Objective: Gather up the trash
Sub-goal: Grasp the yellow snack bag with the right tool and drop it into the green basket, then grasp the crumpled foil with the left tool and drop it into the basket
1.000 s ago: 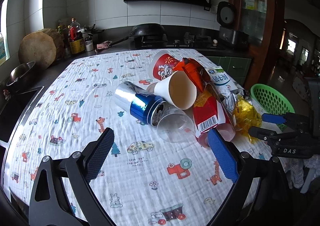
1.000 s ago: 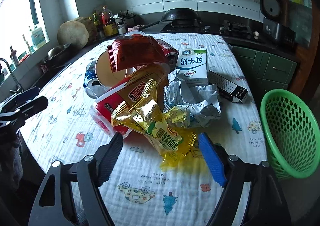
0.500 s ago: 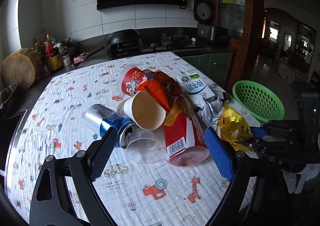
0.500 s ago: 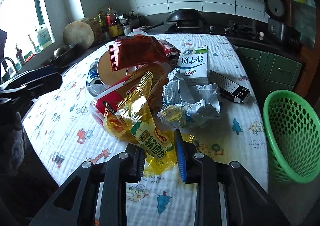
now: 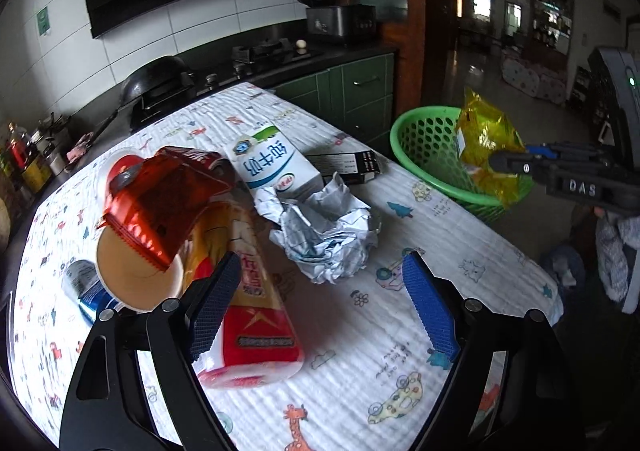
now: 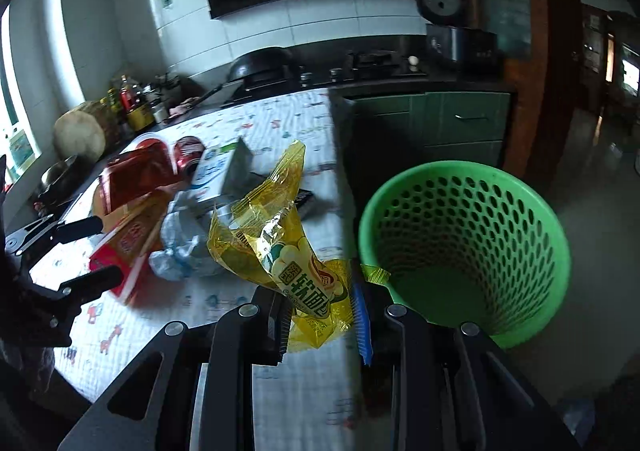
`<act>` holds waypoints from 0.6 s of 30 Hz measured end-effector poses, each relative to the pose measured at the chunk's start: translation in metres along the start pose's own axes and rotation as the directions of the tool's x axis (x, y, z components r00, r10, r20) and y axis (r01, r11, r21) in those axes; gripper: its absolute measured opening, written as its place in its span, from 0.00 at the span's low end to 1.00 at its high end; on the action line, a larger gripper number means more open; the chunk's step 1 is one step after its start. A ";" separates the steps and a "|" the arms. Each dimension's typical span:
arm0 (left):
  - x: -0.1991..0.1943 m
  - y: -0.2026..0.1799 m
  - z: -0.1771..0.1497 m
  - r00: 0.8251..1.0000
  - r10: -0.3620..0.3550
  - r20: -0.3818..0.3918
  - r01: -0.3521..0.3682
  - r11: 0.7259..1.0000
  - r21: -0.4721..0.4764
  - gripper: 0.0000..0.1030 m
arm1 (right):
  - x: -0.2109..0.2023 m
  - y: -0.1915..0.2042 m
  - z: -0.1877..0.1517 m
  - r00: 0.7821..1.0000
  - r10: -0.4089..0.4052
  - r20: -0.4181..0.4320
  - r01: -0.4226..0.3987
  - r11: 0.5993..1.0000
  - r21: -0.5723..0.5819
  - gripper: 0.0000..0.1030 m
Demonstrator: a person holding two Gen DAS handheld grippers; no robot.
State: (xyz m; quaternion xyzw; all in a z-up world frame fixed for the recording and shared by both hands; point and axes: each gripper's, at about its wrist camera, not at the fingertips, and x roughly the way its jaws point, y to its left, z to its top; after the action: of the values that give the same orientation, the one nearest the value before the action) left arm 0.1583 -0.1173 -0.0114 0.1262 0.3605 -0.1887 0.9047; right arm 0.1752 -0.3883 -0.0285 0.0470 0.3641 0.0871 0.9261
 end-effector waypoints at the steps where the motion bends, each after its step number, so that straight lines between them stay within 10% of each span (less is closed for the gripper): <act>1: 0.007 -0.005 0.002 1.000 0.000 -0.014 0.001 1.000 0.022 0.78 | 0.003 -0.010 0.002 1.000 -0.018 -0.006 0.019 1.000 0.013 0.25; 14: 0.072 -0.034 0.015 0.983 0.100 -0.153 -0.070 0.980 0.188 0.63 | 0.057 -0.092 0.015 0.988 -0.121 -0.097 0.133 0.982 0.131 0.28; 18: 0.074 -0.038 0.016 0.981 0.132 -0.144 -0.099 0.972 0.214 0.44 | 0.063 -0.101 0.015 0.987 -0.134 -0.091 0.146 0.978 0.150 0.58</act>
State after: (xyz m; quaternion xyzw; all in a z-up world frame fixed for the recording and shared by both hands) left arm 0.2008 -0.1757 -0.0550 0.2541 0.4012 -0.1613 0.8651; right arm 0.2436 -0.4759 -0.0742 0.0898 0.4091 -0.0053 0.9080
